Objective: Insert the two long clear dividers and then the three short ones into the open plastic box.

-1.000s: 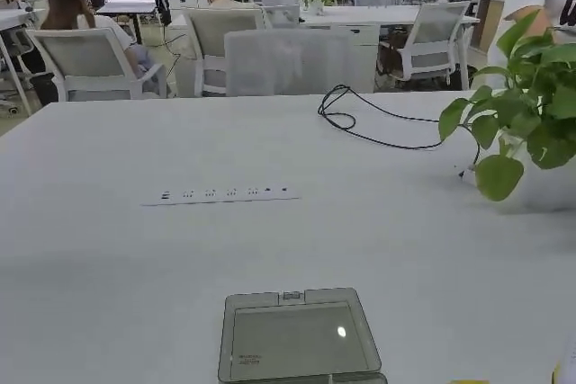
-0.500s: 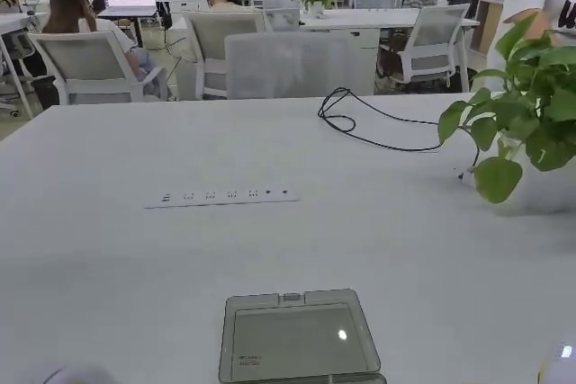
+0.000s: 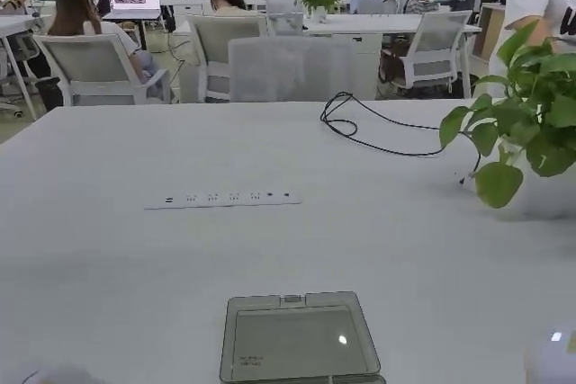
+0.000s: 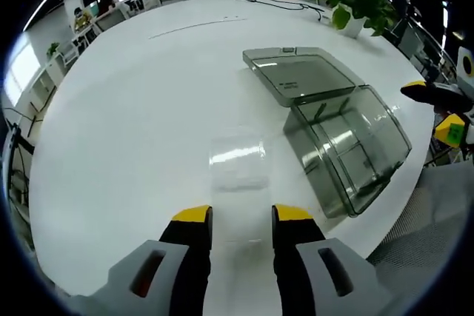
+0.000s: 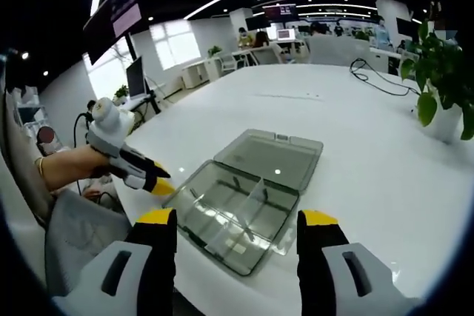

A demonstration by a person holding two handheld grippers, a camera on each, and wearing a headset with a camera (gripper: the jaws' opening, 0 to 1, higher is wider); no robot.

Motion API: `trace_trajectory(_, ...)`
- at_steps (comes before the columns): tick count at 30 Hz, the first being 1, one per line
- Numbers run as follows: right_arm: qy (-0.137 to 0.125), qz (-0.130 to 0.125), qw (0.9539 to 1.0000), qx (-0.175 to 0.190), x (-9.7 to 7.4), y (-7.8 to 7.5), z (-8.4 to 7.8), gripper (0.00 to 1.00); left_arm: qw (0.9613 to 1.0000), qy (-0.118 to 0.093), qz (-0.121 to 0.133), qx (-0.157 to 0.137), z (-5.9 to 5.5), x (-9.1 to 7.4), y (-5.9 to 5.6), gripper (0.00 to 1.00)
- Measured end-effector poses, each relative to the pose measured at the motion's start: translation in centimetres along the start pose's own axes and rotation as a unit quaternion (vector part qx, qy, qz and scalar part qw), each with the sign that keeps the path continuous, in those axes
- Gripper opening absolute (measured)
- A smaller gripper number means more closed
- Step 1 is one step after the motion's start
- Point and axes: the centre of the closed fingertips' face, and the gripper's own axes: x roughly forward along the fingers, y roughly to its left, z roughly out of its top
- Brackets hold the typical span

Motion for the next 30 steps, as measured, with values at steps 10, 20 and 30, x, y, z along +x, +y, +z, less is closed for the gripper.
trace_trajectory(10,-0.052,0.016,0.9967,0.06,0.9,2.0,2.8,0.55,0.9934,-0.113,-0.004,0.015,3.2,-2.3,-0.7,0.3)
trace_trajectory(20,-0.081,0.061,0.988,0.117,2.8,5.2,4.4,0.45,0.9808,-0.191,-0.038,0.008,4.3,-4.5,-3.8,0.3)
trace_trajectory(30,-0.089,0.09,0.9846,0.121,4.1,7.7,4.5,0.33,0.9686,-0.235,-0.08,0.011,5.2,-6.4,-6.6,0.3)
